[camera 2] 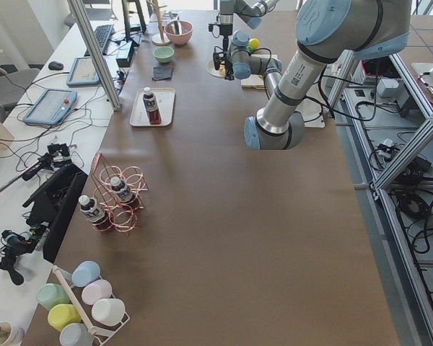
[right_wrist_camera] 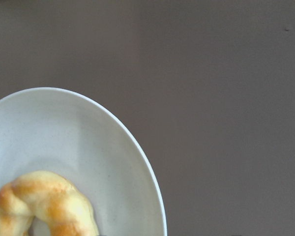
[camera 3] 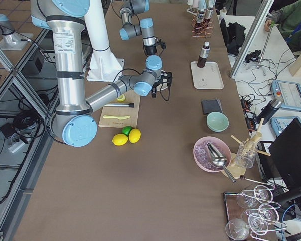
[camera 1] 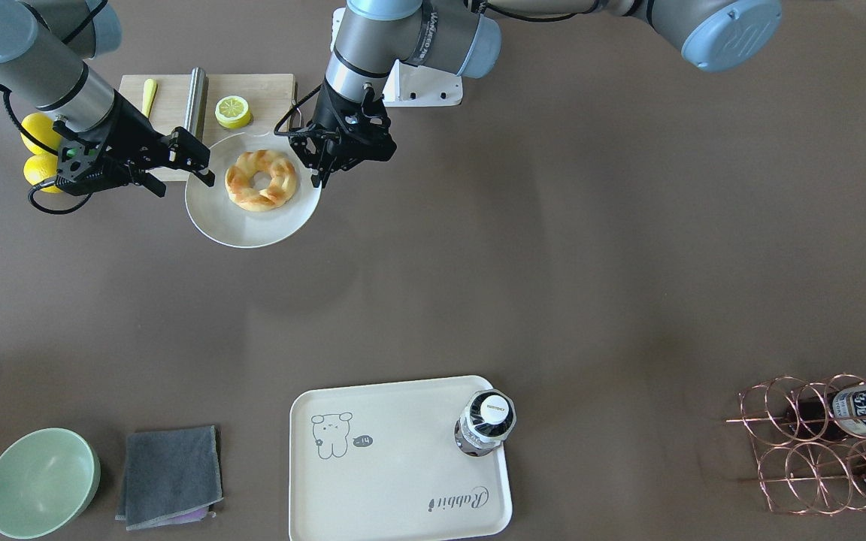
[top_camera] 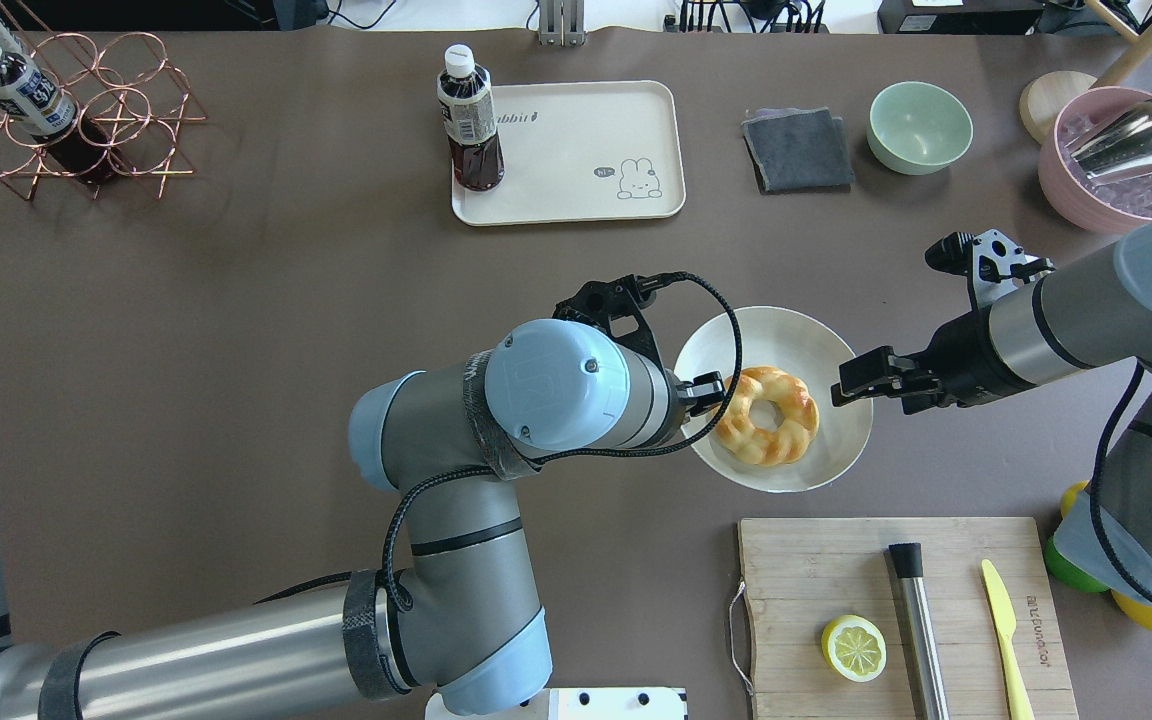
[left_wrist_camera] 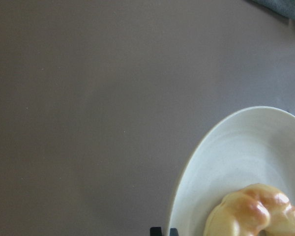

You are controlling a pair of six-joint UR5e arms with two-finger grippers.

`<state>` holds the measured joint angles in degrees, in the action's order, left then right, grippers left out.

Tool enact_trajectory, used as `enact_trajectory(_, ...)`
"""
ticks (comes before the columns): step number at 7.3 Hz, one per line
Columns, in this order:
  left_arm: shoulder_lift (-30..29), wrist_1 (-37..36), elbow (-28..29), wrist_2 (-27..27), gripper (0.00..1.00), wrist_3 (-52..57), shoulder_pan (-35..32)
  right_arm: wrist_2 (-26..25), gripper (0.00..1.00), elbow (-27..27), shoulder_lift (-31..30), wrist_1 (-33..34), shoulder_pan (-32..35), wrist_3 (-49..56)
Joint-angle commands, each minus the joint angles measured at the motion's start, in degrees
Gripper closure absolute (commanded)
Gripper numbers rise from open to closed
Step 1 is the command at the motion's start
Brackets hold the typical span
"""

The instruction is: Place donut on tray

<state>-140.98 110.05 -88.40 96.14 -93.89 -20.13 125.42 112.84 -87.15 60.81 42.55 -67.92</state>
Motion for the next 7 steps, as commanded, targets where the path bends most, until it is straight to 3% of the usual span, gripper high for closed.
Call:
enact_trajectory(1,0.09,0.07,0.07,-0.17,1.0,0.02,0.0,-0.53,0.78,1.84,-1.7,0.1,-0.98,-0.89)
enact_trajectory(2,0.09,0.51,0.16,-0.17,1.0,0.02,0.09,-0.53,0.95,2.2,-1.97,0.19,-0.98,-0.9)
enact_trajectory(3,0.44,1.47,0.16,-0.43,1.0,0.02,0.35,-0.53,1.0,2.29,-1.88,0.19,-1.16,-0.98)
enact_trajectory(6,0.53,1.57,-0.36,-0.34,1.0,0.37,0.35,-1.49,1.0,2.99,-1.88,0.19,-1.68,-2.92)
enact_trajectory(7,0.97,1.65,-1.06,0.09,0.65,0.98,0.26,-1.49,1.0,3.17,-1.88,0.19,-1.6,-2.92)
